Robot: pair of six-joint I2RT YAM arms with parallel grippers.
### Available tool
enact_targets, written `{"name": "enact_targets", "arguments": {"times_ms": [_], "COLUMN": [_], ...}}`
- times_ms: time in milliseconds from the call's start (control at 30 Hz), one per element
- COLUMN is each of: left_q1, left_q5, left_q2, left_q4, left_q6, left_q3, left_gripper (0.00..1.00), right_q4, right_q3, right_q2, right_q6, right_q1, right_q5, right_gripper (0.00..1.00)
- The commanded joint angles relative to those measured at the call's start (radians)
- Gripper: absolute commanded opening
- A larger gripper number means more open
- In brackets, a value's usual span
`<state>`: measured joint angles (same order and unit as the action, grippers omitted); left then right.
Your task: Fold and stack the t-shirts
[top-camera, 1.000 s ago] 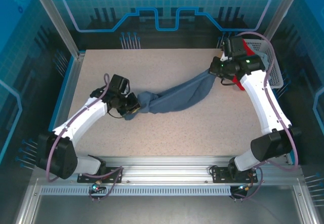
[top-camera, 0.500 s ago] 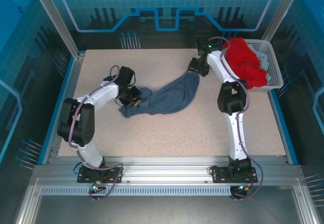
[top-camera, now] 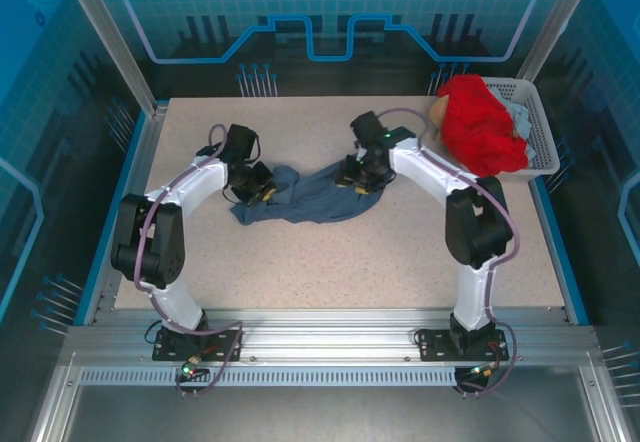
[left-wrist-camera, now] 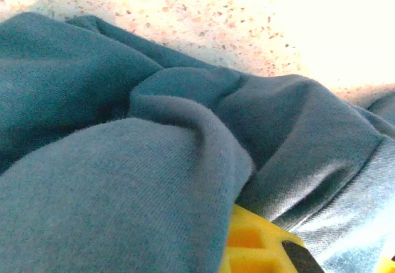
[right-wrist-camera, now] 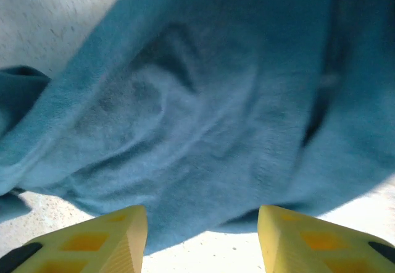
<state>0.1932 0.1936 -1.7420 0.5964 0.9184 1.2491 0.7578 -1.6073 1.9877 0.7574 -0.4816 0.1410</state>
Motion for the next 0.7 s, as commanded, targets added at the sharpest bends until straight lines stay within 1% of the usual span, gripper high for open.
{"name": "enact_targets", "arguments": {"times_ms": [0,100,200,333,400,467,567,667], "left_q1": [-0.003,-0.003,-0.003,-0.003,-0.003,-0.003,-0.003,-0.003], "left_q5": [0.033,0.036,0.042,0.046,0.047,0.048,0.046,0.044], "left_q2": [0.024,0.028,0.029,0.03,0.032,0.033,0.036,0.043], "left_q4": [0.01,0.012,0.013,0.015,0.018,0.022,0.03,0.038], "left_q6": [0.008,0.003,0.001,-0.001,-0.005,-0.008,-0.015,-0.02], "left_q3": [0.037,0.044,0.047,0.048,0.05,0.051,0.054,0.058], "left_gripper": [0.0,0.0,0.0,0.0,0.0,0.0,0.0,0.0], "right_q4": [-0.027,-0.028,-0.018,-0.052,-0.08,-0.071,-0.059,-0.04], "right_q3": [0.015,0.043,0.07,0.112,0.104,0.069,0.028,0.015], "right_q2": [0.054,0.046,0.026,0.026,0.048,0.071,0.077,0.047], "right_q6": [0.038,0.027,0.02,0.033,0.039,0.042,0.044,0.042], "right_q1": [-0.002,0.0,0.0,-0.001,-0.001,-0.006,-0.006,-0.007], "right_q5": [0.003,-0.013,-0.023,-0.006,0.009,-0.001,-0.01,-0.019], "right_gripper": [0.53,0.58,0.6,0.62,0.56,0.5,0.37,0.26]}}
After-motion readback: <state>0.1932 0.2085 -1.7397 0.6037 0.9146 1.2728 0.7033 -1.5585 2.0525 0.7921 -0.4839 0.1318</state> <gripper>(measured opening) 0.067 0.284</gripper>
